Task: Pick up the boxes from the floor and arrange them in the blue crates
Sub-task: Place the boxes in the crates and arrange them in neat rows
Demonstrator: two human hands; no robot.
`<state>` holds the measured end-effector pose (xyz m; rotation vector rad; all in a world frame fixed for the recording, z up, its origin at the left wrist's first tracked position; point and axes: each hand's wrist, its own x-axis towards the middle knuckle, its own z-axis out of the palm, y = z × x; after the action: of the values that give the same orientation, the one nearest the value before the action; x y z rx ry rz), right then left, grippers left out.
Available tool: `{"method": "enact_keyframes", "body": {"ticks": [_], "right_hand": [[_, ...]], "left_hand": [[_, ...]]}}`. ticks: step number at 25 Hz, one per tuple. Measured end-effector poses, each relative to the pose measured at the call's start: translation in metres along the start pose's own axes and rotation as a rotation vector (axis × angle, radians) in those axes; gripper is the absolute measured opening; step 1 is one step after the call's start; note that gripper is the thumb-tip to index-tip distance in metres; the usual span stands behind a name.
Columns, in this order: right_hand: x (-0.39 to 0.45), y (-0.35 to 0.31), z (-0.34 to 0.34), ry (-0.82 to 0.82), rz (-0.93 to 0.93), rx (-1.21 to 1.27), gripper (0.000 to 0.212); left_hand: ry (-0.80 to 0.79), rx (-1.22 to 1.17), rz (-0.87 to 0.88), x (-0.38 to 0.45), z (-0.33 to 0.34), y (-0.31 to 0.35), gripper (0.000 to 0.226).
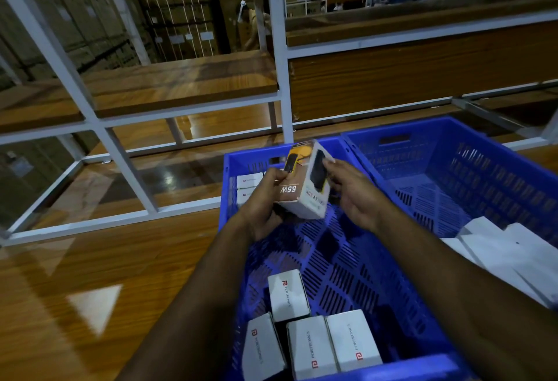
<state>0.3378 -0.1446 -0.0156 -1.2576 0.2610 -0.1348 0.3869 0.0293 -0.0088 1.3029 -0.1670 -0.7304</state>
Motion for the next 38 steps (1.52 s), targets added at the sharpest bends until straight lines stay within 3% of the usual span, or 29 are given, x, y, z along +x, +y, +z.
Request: {"method": "enact_keyframes", "body": {"ticks": [5,13,16,19,23,25,27,35,38], "right_hand": [[-0.005,0.002,0.005,-0.012,0.006,0.001,0.051],[-0.008,0.000,0.007,0.047,-0.044,0.043,0.053],[-0.003,0.002,0.005,0.144,-0.064,0.062,0.049],[0.002,0.002,0.001,0.201,-0.039,0.024,0.036],[-0.003,0.005,0.000,-0.010,0.176,-0.175,0.049],[-0.007,0.013,0.004,-0.184,0.268,-0.342,0.050],[-0.009,0.019,0.008,-0.258,0.301,-0.417,0.053],[-0.005,0.022,0.006,-0.241,0.259,-0.464,0.050],[-0.004,0.024,0.007,-0.175,0.156,-0.599,0.057]], "left_hand": [[-0.060,0.049,-0.040,-0.003,0.004,0.000,0.047],[-0.086,0.186,0.001,-0.003,0.003,-0.002,0.043],[-0.051,0.230,0.030,0.006,-0.007,-0.006,0.072],[0.151,0.053,0.143,0.007,-0.009,-0.001,0.086],[0.339,-0.125,0.323,0.009,-0.011,0.004,0.086],[0.364,-0.145,0.345,0.008,-0.011,0.004,0.088],[0.345,-0.098,0.340,0.008,-0.011,0.003,0.091],[0.270,-0.002,0.276,0.010,-0.011,0.002,0.071],[0.277,0.047,0.264,0.012,-0.011,0.000,0.088]]}}
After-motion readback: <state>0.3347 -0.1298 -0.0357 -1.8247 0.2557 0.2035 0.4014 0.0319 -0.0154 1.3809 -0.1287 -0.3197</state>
